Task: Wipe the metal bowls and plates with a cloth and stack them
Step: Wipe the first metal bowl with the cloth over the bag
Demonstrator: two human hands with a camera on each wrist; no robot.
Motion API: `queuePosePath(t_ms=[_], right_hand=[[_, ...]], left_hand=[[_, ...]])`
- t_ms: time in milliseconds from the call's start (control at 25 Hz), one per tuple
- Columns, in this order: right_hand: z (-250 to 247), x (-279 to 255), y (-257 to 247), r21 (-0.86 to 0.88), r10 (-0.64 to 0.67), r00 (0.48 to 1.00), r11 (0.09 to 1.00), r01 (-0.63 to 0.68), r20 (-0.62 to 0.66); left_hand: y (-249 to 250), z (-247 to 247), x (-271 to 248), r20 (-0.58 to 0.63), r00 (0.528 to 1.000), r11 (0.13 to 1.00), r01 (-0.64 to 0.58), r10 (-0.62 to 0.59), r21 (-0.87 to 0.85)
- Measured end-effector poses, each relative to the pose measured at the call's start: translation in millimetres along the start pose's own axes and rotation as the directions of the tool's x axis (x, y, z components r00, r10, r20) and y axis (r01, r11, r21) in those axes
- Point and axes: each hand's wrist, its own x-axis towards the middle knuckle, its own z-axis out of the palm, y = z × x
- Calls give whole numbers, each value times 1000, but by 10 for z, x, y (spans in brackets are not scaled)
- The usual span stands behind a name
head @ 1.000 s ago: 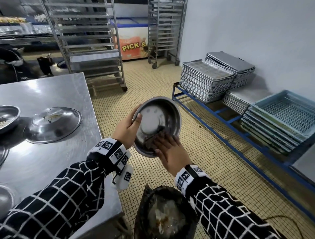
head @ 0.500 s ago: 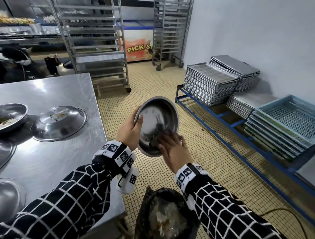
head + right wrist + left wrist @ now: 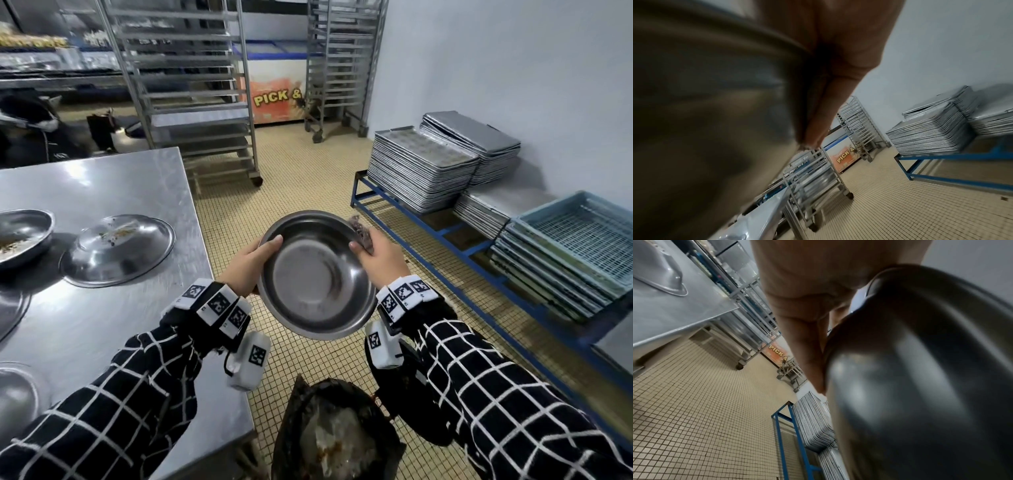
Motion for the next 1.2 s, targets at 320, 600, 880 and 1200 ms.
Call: queuePosePath(t_ms=[320,600,880,1200], right_hand=[[390,-212,-158,481,271,922,870,-111,-278],[456,-238,55,397,225,954,908,-131,-199],[860,-482,-174,34,-353,934,936,352,47],[859,-419,119,-482,-517,807,650,587,286]], left_hand=[[-244,288,-232,-115,991,961,-99,71,-257],[-238,111,-36,-282,959,980,-52,-4,-193],[-172,102,-88,-211,977,999,-45,38,-29],[9,29,-121,-241,957,986,-166,161,-1]])
